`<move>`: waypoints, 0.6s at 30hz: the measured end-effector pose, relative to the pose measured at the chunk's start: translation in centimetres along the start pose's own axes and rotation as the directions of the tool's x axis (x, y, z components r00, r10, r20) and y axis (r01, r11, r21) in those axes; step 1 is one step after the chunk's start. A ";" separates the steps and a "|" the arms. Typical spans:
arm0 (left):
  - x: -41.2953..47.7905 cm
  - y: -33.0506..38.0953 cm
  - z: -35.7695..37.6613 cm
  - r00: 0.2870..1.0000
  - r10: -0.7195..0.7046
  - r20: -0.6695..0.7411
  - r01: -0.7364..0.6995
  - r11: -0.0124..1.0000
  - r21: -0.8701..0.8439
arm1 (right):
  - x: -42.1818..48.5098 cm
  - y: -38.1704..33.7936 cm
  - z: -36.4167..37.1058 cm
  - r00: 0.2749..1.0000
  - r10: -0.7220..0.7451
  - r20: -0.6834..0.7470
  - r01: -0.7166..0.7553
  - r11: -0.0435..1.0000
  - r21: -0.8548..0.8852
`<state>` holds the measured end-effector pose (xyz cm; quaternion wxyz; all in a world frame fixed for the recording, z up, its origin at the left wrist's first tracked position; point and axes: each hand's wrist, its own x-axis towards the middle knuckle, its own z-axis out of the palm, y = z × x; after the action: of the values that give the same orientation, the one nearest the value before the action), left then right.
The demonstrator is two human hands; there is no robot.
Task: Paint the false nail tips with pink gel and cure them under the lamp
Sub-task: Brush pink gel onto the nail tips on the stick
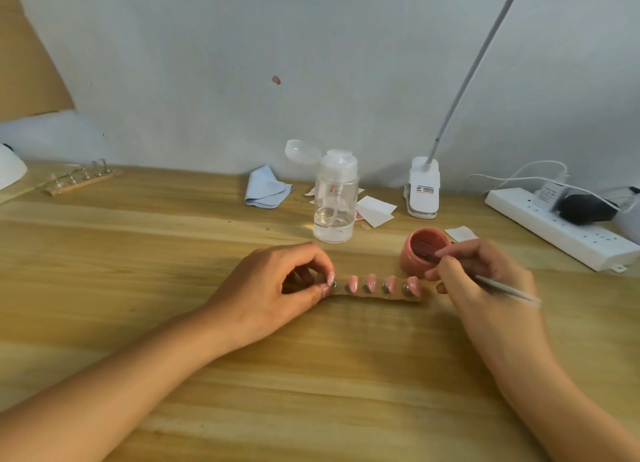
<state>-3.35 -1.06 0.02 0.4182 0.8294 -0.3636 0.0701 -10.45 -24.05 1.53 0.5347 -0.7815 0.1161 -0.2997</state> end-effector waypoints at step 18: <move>0.2 0.0 0.2 0.999 -0.045 -0.005 0.045 0.999 -0.003 | -6.0 -3.4 2.3 0.961 -0.214 0.173 0.185 0.968 0.168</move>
<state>-3.30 -1.30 0.00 0.4217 0.8367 -0.3437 0.0624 -14.29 -17.91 1.93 0.5676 -0.7718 -0.0378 -0.2840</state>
